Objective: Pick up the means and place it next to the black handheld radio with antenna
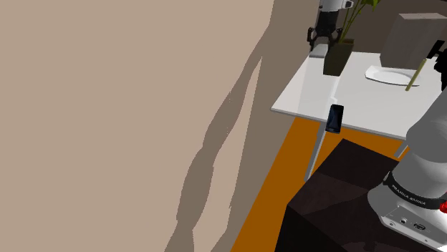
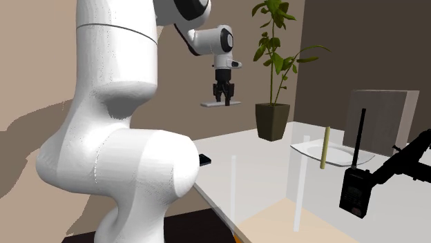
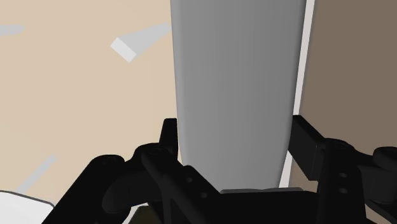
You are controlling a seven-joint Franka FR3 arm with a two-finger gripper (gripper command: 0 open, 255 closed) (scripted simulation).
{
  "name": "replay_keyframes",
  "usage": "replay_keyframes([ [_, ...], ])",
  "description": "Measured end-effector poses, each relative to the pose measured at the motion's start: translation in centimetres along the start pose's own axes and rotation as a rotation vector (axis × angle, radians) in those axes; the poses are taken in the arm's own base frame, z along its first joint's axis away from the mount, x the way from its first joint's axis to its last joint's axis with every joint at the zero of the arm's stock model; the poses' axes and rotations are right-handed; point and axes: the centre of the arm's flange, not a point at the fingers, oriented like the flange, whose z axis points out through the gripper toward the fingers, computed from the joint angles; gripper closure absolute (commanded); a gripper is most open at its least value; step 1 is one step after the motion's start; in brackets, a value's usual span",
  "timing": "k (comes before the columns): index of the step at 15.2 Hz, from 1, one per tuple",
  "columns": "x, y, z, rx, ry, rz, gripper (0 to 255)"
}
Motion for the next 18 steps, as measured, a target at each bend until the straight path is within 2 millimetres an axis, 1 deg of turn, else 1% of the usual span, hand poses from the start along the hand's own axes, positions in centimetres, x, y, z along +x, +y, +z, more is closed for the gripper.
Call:
replay_keyframes([
  [18,-0.1,-0.1,-9.5,0.0,0.0,0.0,255],
])
